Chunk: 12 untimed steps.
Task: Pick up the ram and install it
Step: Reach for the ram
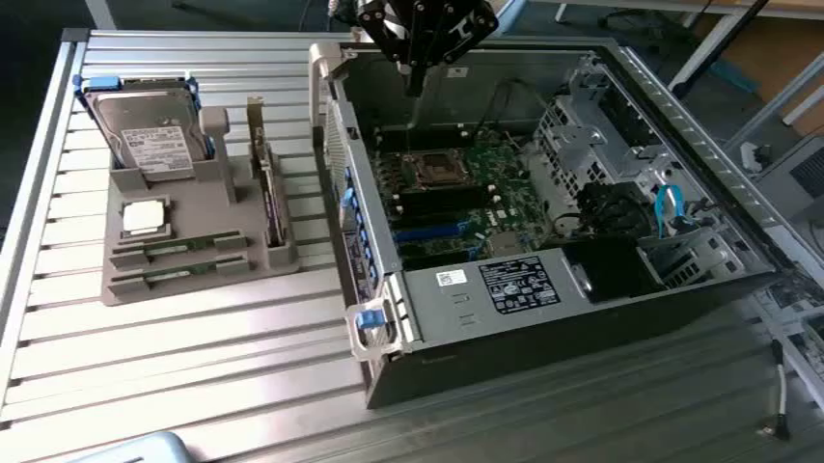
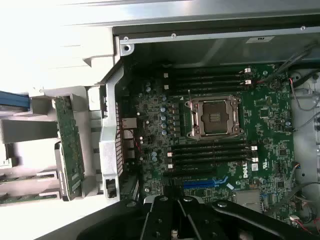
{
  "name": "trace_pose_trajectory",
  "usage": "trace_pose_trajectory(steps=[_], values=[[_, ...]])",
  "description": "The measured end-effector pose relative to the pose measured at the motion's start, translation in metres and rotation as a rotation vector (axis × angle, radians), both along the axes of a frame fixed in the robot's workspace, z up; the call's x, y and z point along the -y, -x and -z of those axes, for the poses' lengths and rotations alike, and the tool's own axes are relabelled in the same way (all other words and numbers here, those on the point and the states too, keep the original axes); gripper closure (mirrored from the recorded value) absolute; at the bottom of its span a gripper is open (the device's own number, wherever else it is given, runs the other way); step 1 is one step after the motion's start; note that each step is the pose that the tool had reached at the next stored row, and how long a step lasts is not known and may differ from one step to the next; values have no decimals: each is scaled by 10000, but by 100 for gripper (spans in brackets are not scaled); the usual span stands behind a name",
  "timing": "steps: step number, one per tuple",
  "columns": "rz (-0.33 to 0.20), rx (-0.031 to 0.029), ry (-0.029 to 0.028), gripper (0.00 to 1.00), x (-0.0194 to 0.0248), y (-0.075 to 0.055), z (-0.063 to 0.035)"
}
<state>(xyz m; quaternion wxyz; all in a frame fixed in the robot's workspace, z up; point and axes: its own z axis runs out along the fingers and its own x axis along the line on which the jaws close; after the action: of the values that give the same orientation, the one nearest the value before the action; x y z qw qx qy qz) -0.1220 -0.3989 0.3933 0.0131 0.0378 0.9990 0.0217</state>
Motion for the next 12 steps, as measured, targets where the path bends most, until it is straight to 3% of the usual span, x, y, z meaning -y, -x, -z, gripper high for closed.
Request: trace_pose_trajectory(steps=[12], values=[[0,0,0,90,0,0,0]])
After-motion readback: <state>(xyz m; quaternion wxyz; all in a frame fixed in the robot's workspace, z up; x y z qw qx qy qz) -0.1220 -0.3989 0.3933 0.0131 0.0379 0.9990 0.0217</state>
